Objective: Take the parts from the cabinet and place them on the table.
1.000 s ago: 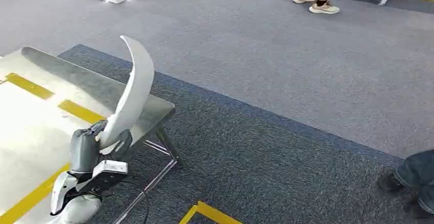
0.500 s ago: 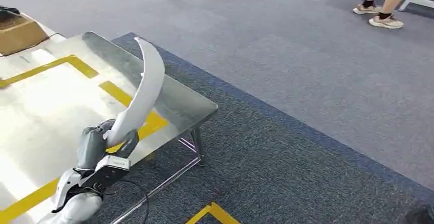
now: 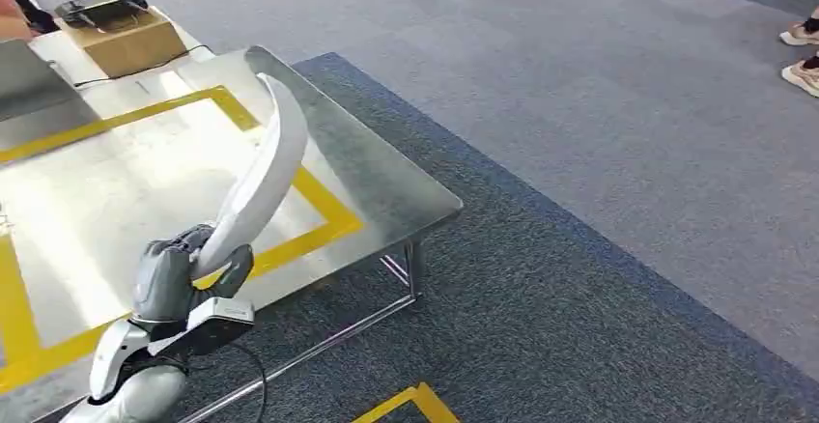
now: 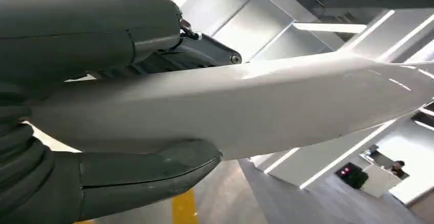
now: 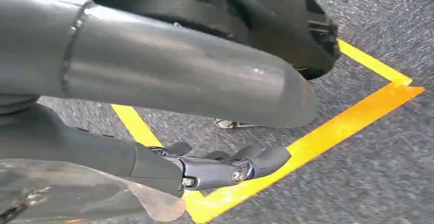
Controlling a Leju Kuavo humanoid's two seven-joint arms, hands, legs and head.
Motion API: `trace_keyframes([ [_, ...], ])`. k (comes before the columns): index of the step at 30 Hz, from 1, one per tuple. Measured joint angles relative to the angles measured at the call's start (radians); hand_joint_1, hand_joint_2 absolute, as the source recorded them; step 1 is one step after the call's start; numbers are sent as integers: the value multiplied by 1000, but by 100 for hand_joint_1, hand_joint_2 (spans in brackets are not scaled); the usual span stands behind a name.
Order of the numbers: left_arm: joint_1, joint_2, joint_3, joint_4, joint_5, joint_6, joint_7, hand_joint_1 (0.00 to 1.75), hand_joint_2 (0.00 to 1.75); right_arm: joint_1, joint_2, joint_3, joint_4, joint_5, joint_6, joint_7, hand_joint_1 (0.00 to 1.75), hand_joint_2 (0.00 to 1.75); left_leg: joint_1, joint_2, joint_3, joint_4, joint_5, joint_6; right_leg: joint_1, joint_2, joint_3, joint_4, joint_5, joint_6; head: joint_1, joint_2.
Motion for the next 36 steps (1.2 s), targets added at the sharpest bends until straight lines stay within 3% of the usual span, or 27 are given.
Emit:
trace_keyframes([
  [4,0,3,2,0,-2,3,0,175,175,-3,0,2,0,0,0,0,0,0,2,-52,-5,-14,2,17,1,-51,15,-8,-7,20,-1,0],
  [5,2,3,2,0,-16,6,6,175,175,-5,0,3,0,0,0,0,0,0,10,-61,3,-22,8,24,-3,-9,7,3,-22,27,1,0],
  [6,-4,4,3,0,-34,16,14,175,175,-5,0,5,0,-1,0,0,0,0,13,-73,2,-23,9,30,-4,48,-13,50,-51,28,4,0],
  [7,-9,3,3,0,-52,21,22,175,175,-4,0,7,0,-2,0,0,0,0,14,-88,1,-23,9,33,-6,80,-53,130,-88,30,11,0],
  [9,-6,3,2,0,-71,25,26,175,175,0,0,8,0,-4,0,1,0,0,14,-116,0,-22,9,34,-5,96,-141,293,-147,32,12,0],
  [10,-4,3,2,0,-72,25,29,175,175,1,0,8,0,-4,0,1,0,0,14,-131,1,-21,9,34,-5,97,-165,324,-142,32,12,0],
  [11,-4,3,2,0,-72,26,31,175,175,1,0,8,0,-4,0,1,0,0,15,-148,2,-20,9,34,-6,97,-163,299,-109,32,11,0],
  [13,-4,3,2,0,-72,27,31,175,175,0,0,8,0,-4,0,0,0,0,19,-179,5,-16,5,28,-9,110,-98,134,-2,32,12,0],
  [14,-4,3,2,0,-72,27,31,175,175,0,0,8,0,-4,0,0,0,0,21,-193,4,-11,1,22,-14,144,-60,40,38,33,13,0],
  [15,-5,3,2,0,-72,28,32,175,175,-1,0,9,0,-4,0,1,0,0,18,-203,-2,-6,0,16,-17,196,-51,23,16,34,13,0],
  [16,-7,3,2,0,-73,28,33,175,175,0,0,9,0,-4,0,0,0,0,20,-218,-12,1,0,11,-20,192,-35,10,14,27,11,0],
  [19,-2,8,3,0,-73,30,33,175,175,0,0,12,0,-5,0,2,0,0,26,-251,-18,-6,10,-8,-14,159,-35,12,19,11,11,0],
  [20,0,11,3,0,-72,30,33,175,175,-1,0,13,0,-5,-1,1,0,0,25,-222,-21,3,1,-11,-20,143,-31,7,22,2,11,0],
  [21,-4,11,3,0,-72,30,33,175,175,-2,-1,14,0,-5,-1,0,0,0,18,-161,-34,34,-19,-17,-18,134,-27,5,20,-6,2,0],
  [22,-8,10,3,0,-75,31,34,175,175,-1,-1,14,0,-5,0,0,0,0,19,-128,-67,102,-56,-22,-15,117,-25,5,17,-11,2,0],
  [24,-7,11,2,0,-117,42,47,175,175,3,-1,15,0,-10,0,1,0,0,23,-113,-148,269,-122,-26,-13,86,-23,5,13,-17,2,0],
  [25,-5,13,3,1,-137,48,58,175,175,3,-2,16,0,-16,1,1,0,0,23,-113,-170,311,-127,-27,-12,71,-23,5,11,-18,2,0],
  [26,-5,15,3,1,-149,52,65,175,175,2,-2,18,0,-20,1,1,0,0,24,-113,-166,301,-109,-26,-12,59,-20,5,9,-18,1,0],
  [27,-5,16,3,1,-162,56,72,175,175,1,-2,22,0,-23,2,1,0,0,23,-111,-143,253,-72,-24,-11,46,-17,5,6,-17,2,0],
  [28,-5,18,4,1,-177,58,80,175,175,0,-2,24,0,-29,4,1,0,0,22,-103,-100,167,-24,-19,-10,34,-11,5,2,-16,1,0],
  [29,-5,19,4,1,-192,59,89,175,175,0,-2,26,0,-34,5,1,0,0,18,-77,-49,70,20,-10,-8,22,-3,5,-3,-14,2,0],
  [30,-6,20,4,1,-201,59,95,175,175,0,-2,28,0,-39,5,1,0,0,7,-27,-20,19,13,-2,-6,12,2,3,-8,-9,3,0],
  [31,-9,20,4,1,-204,59,99,175,175,0,-2,31,0,-40,5,0,0,0,-2,-21,-14,-1,8,5,-1,3,-1,6,-13,0,0,0],
  [32,-10,21,4,1,-210,61,100,175,175,0,-2,32,0,-40,5,1,0,0,-2,-27,-20,2,6,6,1,-10,1,4,-13,4,4,0],
  [34,-6,25,5,1,-215,61,108,175,175,-1,-1,33,0,-45,5,0,0,0,-3,-55,-22,-3,6,13,2,-37,13,-5,-15,12,2,0],
  [35,-5,25,5,0,-217,62,108,175,175,-3,-2,33,0,-47,5,0,0,0,12,-69,-11,-19,14,21,1,-35,7,-3,-26,19,1,0],
  [36,-5,26,5,0,-217,63,108,175,175,-5,-2,34,0,-50,5,0,0,0,13,-76,-6,-22,14,25,-2,29,4,21,-43,23,7,0],
])
